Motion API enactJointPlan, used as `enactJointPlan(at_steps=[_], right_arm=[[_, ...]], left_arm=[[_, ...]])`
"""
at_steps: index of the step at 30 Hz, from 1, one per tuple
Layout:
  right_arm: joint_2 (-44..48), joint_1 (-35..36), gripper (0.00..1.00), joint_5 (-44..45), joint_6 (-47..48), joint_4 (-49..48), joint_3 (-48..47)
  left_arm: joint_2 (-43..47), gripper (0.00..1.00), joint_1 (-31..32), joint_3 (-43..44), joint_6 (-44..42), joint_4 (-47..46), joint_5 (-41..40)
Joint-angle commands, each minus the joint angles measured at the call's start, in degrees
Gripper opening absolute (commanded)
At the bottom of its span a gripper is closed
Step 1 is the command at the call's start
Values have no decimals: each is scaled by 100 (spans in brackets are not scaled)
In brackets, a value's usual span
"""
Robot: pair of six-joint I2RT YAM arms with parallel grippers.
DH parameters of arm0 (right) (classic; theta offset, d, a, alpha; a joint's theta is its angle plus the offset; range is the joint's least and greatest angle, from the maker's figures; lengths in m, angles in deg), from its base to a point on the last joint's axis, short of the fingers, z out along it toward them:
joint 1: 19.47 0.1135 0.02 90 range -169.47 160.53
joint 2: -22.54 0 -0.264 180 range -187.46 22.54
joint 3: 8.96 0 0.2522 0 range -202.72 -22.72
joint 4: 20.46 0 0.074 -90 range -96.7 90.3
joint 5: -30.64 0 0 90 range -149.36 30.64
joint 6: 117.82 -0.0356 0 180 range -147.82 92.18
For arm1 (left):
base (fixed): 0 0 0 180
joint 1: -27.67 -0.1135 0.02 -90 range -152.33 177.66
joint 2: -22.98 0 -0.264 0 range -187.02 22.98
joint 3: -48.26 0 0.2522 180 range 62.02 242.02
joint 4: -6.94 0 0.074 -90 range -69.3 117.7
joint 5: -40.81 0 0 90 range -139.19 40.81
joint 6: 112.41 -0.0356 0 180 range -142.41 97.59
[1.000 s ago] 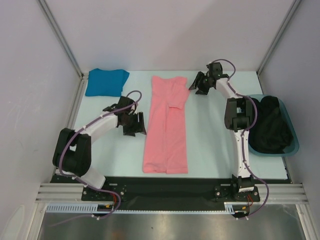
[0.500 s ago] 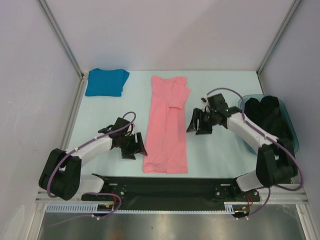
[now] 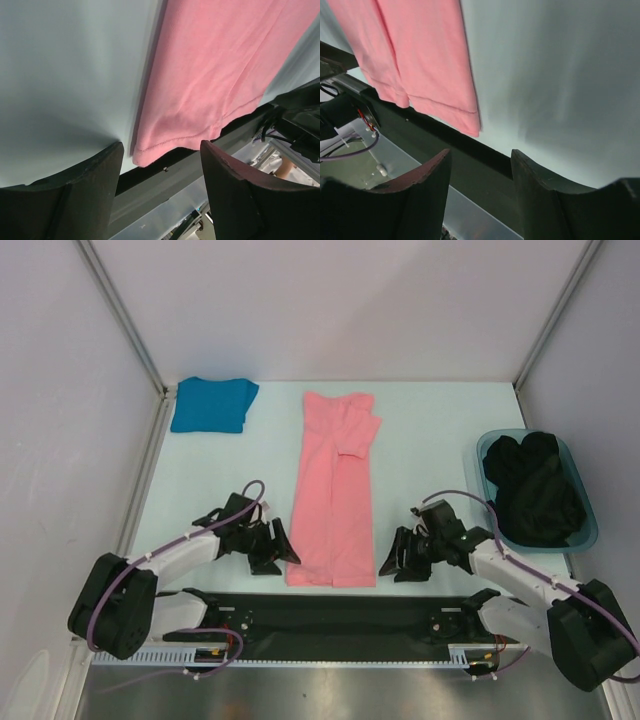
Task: Fold and stack the t-shirts
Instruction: Fold the tshirt
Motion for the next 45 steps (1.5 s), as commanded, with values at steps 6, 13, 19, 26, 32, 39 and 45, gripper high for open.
enactJointPlan(at_steps=[6,13,19,26,32,39,45], right_arm=[[-430,475,53,143,-892,-1323,267],[-466,563,49,180,-1217,-1604,539],[-544,721,48,144,-1437,-1771,636],[-694,827,47,276,-1525,-1850,636],[-913,836,45,320,-1560,-1929,645],[-1134,897,40,390,-1657,-2097,689],[-826,933,19,539,-1745,-1930,759]], left_arm=[[-358,67,69,-616,268,-395,-200],[-578,63,69,-677,277,-370,-287],[-306,61,130,-827,558,34,-533],[-279,64,148,-844,620,202,-674],[-569,64,166,-985,602,79,-648],[-474,46,166,-1099,673,-35,-613],[-253,15,174,-1064,620,35,-718]])
